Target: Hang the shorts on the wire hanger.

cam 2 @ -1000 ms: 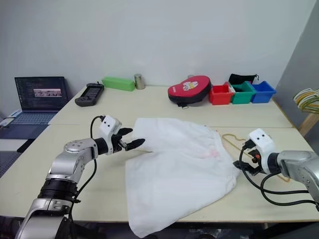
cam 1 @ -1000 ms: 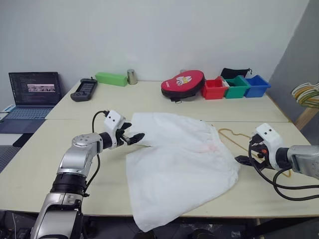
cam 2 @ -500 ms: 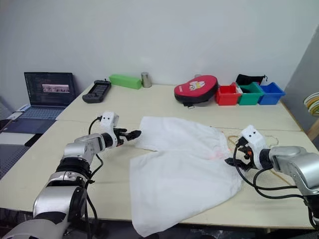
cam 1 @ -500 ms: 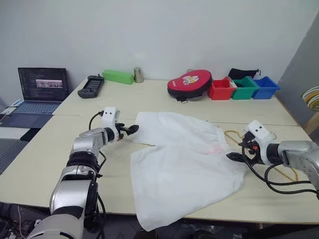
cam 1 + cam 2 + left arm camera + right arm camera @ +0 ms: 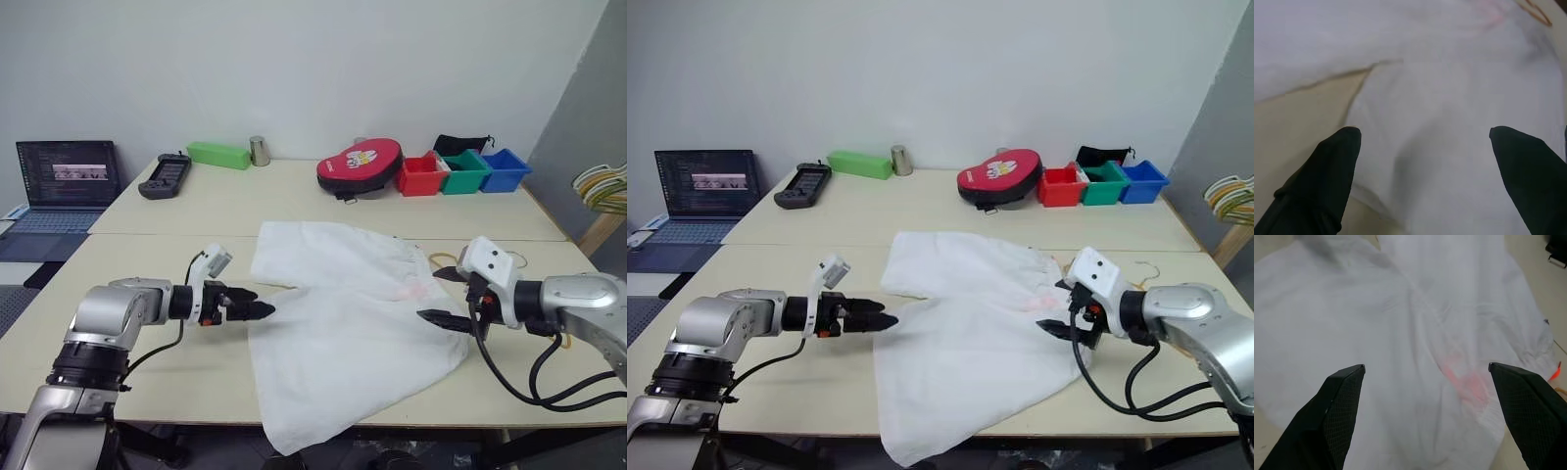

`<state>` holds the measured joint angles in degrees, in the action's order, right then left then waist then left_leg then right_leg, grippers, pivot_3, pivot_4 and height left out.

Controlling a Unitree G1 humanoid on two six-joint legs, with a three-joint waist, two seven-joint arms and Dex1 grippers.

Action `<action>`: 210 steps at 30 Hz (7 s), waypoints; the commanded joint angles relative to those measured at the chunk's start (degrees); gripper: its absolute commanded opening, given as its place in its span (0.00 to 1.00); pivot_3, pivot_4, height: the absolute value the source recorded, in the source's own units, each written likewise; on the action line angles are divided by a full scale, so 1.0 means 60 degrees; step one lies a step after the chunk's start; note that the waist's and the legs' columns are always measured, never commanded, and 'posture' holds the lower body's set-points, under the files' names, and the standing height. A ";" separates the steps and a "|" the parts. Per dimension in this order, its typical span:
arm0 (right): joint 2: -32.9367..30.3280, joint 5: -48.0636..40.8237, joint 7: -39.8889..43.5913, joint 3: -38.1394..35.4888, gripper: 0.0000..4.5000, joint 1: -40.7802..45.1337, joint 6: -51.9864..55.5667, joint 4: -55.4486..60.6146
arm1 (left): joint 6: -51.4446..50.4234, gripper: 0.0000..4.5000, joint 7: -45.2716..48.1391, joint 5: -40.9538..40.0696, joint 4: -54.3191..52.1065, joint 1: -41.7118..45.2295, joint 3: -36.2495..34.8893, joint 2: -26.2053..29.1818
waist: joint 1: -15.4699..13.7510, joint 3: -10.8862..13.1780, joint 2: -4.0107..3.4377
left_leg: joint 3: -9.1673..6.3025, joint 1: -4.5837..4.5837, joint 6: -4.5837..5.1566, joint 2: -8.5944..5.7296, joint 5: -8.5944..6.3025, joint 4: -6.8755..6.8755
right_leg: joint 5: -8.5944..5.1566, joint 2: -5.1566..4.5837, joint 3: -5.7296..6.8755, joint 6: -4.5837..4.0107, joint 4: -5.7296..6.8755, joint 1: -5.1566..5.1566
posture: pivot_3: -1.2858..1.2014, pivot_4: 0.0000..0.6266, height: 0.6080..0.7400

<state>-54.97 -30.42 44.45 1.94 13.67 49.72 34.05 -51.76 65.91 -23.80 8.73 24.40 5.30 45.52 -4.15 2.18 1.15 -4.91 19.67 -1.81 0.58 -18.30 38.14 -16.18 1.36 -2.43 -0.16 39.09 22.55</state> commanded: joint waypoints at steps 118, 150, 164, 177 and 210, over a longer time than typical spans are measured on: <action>-0.0004 0.4991 0.3392 0.1731 1.00 -0.0456 -0.6877 -0.3997 | 0.6977 0.90 0.1637 0.2039 -0.1365 -0.2506 0.0328 0.0320 | -0.0345 -0.0006 -0.0029 | 0.0061 -0.0115 0.0008 0.0002 -0.0005 -0.0020 | -0.0003 0.0001 -0.0009 -0.0018 -0.0004 -0.0086 | 0.61 0.00 1.00; 0.0734 0.6189 0.3178 0.2331 0.29 0.0334 -0.8221 -0.5694 | 0.8793 0.42 0.0657 0.3517 0.0408 -0.2190 0.1268 -0.0047 | -0.0324 -0.0062 -0.0133 | 0.0060 -0.0153 0.0008 0.0002 -0.0005 -0.0020 | -0.0013 0.0008 -0.0011 -0.0008 -0.0005 -0.0131 | 0.61 0.00 1.00; 0.0894 0.5480 0.3346 0.2024 0.03 0.0046 -0.7022 -0.4473 | 0.8529 0.03 0.1006 0.3291 0.0799 -0.1282 0.1119 0.0178 | -0.0312 -0.0059 -0.0129 | 0.0049 -0.0143 0.0009 0.0009 -0.0005 -0.0022 | -0.0007 0.0022 -0.0006 -0.0021 -0.0005 -0.0118 | 0.61 0.00 1.00; -0.0678 0.3520 0.4563 0.1553 0.03 -0.1379 -0.3791 -0.0502 | 0.5265 0.03 0.3446 0.1121 -0.2709 -0.1780 0.0876 0.2242 | -0.0325 0.0017 -0.0066 | 0.0029 -0.0125 0.0020 0.0016 -0.0012 -0.0028 | -0.0060 0.0021 0.0012 0.0006 -0.0007 -0.0104 | 0.62 0.00 1.00; 0.4186 0.7556 -0.7505 0.1374 0.02 0.8928 -1.1740 -1.3230 | 1.1627 0.00 -1.1652 0.5875 1.0859 1.0161 0.0436 -0.1036 | -0.0450 0.0046 0.0112 | 0.0254 0.0393 -0.0145 -0.0001 0.0092 -0.0044 | 0.0040 -0.0145 0.0016 -0.0038 0.0153 0.0585 | 0.65 0.00 1.00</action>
<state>-28.26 14.79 2.83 13.78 71.89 -18.20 -45.18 18.02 -2.07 11.37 70.91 86.92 10.76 35.64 -6.85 2.46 1.83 -3.25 22.01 -2.68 0.51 -17.75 37.85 -15.95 0.41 -2.33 -0.39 39.94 26.05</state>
